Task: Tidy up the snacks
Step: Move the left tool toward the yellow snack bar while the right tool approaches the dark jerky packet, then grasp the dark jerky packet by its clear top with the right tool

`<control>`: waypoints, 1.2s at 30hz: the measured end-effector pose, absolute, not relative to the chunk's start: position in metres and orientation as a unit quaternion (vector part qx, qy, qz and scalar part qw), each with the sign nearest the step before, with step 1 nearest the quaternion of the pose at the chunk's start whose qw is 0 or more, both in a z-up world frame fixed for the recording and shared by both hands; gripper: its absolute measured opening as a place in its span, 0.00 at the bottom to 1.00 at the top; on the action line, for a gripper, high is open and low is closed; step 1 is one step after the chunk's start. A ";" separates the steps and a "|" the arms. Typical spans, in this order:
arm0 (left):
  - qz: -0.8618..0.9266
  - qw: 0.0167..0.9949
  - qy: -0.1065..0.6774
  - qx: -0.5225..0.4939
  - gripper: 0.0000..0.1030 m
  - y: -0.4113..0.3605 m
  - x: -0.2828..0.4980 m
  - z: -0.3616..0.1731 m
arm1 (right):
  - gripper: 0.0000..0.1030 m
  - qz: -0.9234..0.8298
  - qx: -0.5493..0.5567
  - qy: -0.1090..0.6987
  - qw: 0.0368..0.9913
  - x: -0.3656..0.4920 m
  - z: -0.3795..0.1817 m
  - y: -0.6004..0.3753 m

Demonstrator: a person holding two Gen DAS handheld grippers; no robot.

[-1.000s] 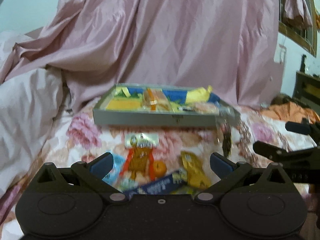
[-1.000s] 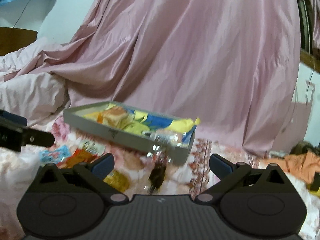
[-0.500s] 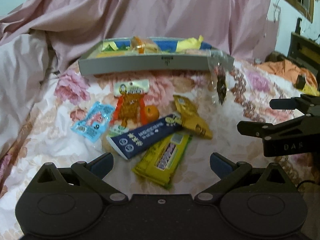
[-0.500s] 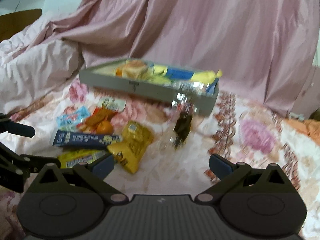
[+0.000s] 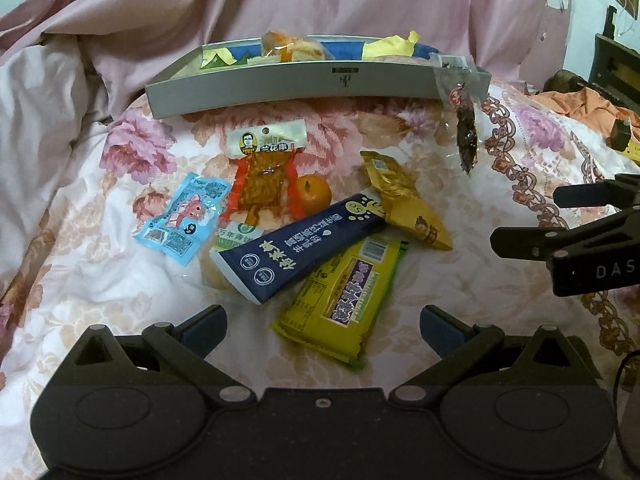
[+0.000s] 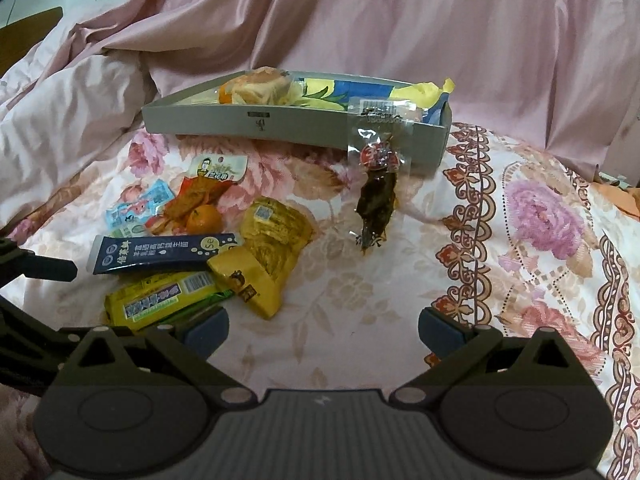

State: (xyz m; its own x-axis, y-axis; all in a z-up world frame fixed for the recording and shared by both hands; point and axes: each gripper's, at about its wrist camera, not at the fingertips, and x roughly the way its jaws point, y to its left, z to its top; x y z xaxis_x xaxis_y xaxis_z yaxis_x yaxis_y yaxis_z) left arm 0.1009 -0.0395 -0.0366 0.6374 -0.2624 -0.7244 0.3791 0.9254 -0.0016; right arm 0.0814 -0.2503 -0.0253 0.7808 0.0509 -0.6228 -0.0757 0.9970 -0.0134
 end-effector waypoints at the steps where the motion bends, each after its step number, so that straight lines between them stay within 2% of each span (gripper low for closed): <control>1: -0.178 0.901 0.388 0.076 0.99 -0.040 0.102 -0.037 | 1.00 0.035 -0.019 0.330 0.943 0.082 -0.026 -0.250; 13: -0.209 0.888 0.396 0.102 0.99 -0.053 0.119 -0.049 | 1.00 0.030 -0.032 0.325 0.945 0.101 -0.030 -0.250; 26: -0.242 0.874 0.413 0.089 0.99 -0.057 0.123 -0.052 | 1.00 -0.002 -0.052 0.249 0.967 0.128 -0.029 -0.257; 32: -0.229 0.880 0.402 0.111 0.90 -0.057 0.124 -0.054 | 0.99 -0.001 -0.064 0.225 0.972 0.148 -0.034 -0.259; 36: -0.228 0.883 0.399 0.097 0.82 -0.054 0.126 -0.055 | 0.93 0.010 -0.037 0.232 0.972 0.156 -0.038 -0.265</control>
State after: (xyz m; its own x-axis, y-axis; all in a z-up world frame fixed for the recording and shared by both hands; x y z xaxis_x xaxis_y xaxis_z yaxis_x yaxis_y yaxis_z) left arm 0.1258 -0.0540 -0.0548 0.5766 -0.3262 -0.7491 0.4805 0.8769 -0.0119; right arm 0.1564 -0.2651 -0.0377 0.8922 0.0028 -0.4516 -0.0367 0.9971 -0.0663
